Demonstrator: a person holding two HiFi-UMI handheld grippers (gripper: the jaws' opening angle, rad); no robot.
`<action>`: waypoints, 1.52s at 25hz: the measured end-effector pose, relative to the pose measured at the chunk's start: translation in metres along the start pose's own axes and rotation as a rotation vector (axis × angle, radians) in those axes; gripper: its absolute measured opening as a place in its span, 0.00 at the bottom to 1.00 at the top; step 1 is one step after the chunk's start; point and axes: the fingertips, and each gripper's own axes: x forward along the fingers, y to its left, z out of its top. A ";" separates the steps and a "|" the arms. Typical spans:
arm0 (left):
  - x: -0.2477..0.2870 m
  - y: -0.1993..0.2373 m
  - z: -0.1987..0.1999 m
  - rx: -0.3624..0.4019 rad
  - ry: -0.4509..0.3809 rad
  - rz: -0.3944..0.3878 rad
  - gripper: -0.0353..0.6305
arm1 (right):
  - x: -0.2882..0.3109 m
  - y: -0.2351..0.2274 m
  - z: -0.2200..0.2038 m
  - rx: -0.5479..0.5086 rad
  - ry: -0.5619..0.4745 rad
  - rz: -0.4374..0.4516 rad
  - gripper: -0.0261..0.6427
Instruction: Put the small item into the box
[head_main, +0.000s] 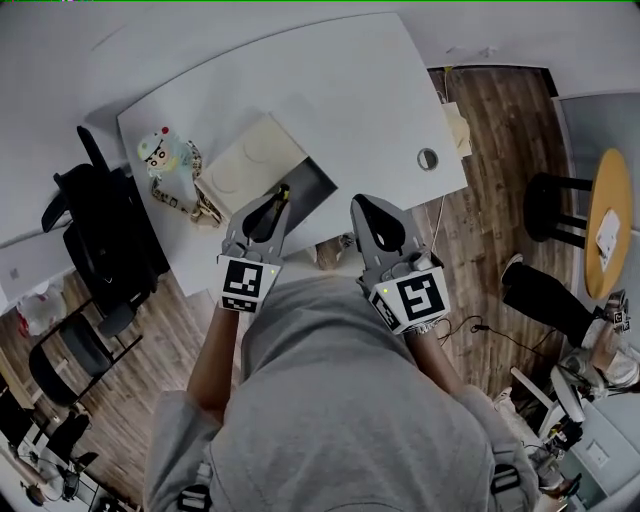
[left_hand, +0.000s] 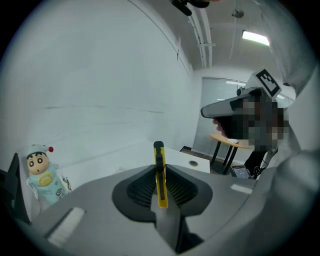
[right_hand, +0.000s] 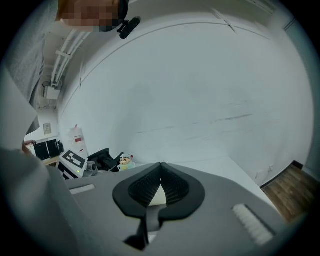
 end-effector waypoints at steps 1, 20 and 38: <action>0.002 0.000 -0.003 0.000 0.010 -0.009 0.15 | 0.001 0.000 0.000 0.002 0.001 -0.006 0.06; 0.039 -0.005 -0.101 -0.034 0.315 -0.118 0.15 | 0.014 -0.002 -0.014 0.026 0.033 -0.074 0.06; 0.062 -0.014 -0.154 -0.034 0.494 -0.143 0.15 | 0.008 -0.013 -0.024 0.054 0.051 -0.099 0.06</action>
